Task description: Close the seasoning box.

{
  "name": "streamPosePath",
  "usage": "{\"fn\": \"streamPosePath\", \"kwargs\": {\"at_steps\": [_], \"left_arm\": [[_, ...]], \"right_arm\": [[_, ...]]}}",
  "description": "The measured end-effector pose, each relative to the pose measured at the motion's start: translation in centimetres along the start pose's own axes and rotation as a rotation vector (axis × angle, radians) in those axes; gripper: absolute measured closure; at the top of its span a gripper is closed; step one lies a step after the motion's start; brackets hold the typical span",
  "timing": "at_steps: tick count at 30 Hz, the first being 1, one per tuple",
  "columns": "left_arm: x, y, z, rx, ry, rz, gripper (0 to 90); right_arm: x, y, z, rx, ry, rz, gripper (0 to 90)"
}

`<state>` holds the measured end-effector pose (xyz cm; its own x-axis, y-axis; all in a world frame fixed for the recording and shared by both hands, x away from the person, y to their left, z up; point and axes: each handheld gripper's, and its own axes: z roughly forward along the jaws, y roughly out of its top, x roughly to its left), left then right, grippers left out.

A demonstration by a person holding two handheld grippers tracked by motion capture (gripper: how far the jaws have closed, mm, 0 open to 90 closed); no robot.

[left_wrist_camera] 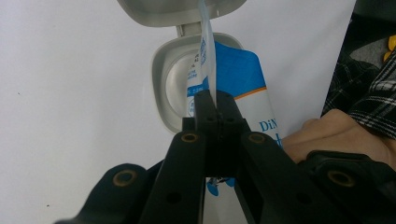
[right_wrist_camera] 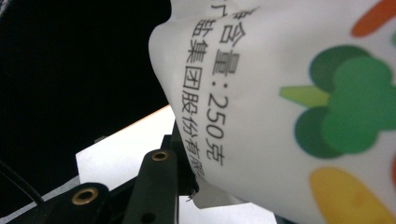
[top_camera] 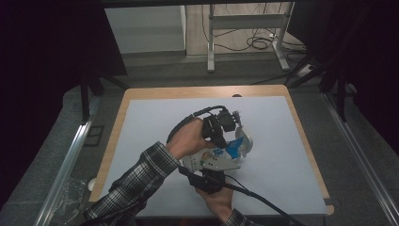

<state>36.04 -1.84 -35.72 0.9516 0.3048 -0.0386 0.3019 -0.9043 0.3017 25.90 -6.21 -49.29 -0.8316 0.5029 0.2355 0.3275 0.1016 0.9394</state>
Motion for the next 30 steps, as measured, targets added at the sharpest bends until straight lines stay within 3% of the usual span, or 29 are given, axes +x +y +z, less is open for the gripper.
{"fn": "streamPosePath", "kwargs": {"at_steps": [30], "left_arm": [[0.13,-0.06,-0.24,-0.009,0.003,-0.009,90.0]], "right_arm": [[0.08,0.23,0.02,-0.009,0.001,-0.017,69.9]]}}
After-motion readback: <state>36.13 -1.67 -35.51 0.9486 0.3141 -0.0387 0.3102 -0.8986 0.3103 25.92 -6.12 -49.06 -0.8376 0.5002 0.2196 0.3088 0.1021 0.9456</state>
